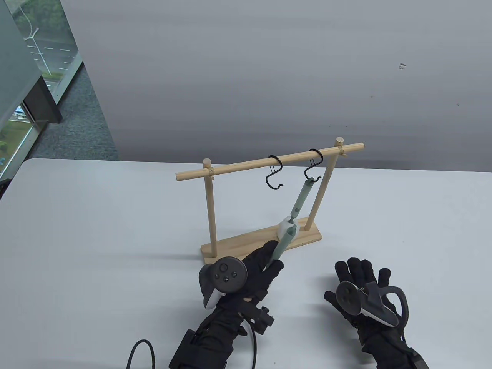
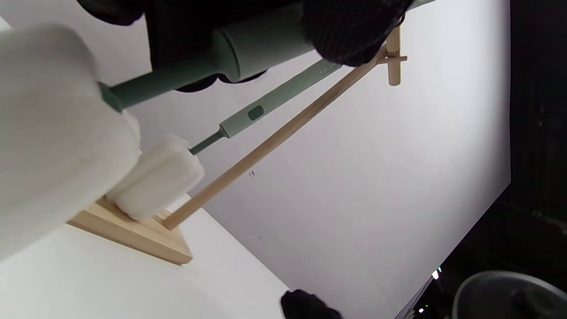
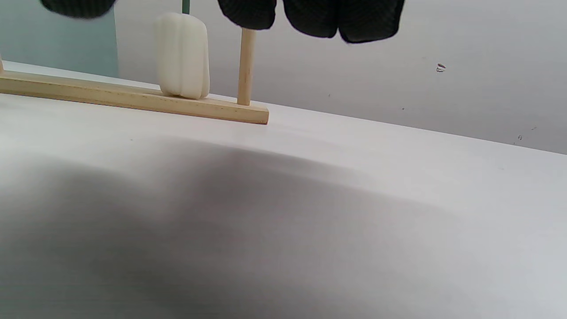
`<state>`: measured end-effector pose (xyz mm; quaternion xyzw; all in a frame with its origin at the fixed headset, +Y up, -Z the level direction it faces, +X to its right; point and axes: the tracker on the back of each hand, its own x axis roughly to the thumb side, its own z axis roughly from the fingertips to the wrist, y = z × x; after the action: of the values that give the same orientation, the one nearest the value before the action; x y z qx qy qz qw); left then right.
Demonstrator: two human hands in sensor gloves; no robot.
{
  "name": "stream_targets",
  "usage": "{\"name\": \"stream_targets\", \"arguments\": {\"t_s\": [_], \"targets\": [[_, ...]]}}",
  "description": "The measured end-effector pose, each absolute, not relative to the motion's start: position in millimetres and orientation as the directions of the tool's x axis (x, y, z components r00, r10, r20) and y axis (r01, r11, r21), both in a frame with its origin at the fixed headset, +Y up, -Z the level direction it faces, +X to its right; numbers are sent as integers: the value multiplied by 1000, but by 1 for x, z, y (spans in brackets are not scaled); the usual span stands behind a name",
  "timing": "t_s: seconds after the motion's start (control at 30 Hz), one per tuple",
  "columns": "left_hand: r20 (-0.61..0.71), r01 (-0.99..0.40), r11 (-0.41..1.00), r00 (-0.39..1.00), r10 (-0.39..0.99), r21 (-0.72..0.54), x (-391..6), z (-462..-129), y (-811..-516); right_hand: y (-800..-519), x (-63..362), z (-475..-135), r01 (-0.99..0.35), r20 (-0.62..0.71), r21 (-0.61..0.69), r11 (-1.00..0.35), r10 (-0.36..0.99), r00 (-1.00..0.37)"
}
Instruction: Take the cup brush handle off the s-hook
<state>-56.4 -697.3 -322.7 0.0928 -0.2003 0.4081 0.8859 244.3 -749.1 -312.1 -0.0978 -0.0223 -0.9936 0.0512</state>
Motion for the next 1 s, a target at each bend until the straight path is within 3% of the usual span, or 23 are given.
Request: {"name": "stream_targets", "arguments": {"t_s": [0.1,0.37,1.0], "targets": [[431,-646,762,701,568,46,-69,-313,-699,-749,243,-312,111,200,36,-993,-102,-975],[383,-451,885,842,379,115,-96,-302,-712,-752,239,-312,129,213,48,-991,-115,-970],[389,-171,953,919,62,251,-97,-290,-712,-756,233,-311,148,232,83,-985,-125,-965]]}}
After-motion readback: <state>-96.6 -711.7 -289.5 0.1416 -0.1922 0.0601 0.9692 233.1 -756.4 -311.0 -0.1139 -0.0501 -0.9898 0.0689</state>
